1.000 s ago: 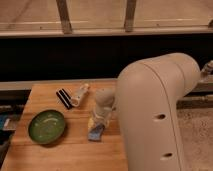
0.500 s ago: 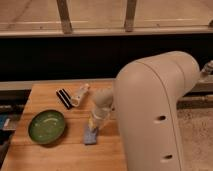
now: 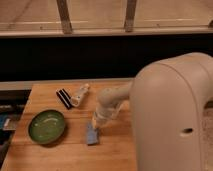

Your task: Place the white sponge in the ceramic bowl

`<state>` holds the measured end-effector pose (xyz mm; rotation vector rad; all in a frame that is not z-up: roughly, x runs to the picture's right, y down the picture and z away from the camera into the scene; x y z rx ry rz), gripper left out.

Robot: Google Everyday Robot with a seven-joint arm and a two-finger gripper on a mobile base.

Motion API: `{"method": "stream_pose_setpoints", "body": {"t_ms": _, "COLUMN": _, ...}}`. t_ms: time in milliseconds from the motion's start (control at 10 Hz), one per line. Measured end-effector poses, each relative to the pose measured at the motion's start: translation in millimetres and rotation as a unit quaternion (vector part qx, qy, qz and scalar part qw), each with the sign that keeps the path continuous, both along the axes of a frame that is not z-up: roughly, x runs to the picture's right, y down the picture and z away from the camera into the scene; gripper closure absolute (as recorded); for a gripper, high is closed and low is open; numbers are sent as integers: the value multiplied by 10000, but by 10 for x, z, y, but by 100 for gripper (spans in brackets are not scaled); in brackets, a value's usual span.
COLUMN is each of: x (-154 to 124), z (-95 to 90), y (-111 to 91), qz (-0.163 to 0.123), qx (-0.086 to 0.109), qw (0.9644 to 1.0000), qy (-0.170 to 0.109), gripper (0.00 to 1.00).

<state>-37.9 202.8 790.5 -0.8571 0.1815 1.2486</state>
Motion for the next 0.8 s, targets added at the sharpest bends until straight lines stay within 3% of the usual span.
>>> {"method": "stream_pose_setpoints", "body": {"t_ms": 600, "x": -25, "z": -149, "y": -202, "qz": 70, "qx": 416, "qw": 9989, "qy": -222, "gripper": 100}}
{"method": "stream_pose_setpoints", "body": {"t_ms": 800, "x": -223, "z": -249, "y": -343, "qz": -89, "qx": 600, "qw": 9976, "qy": -339, "gripper": 100}}
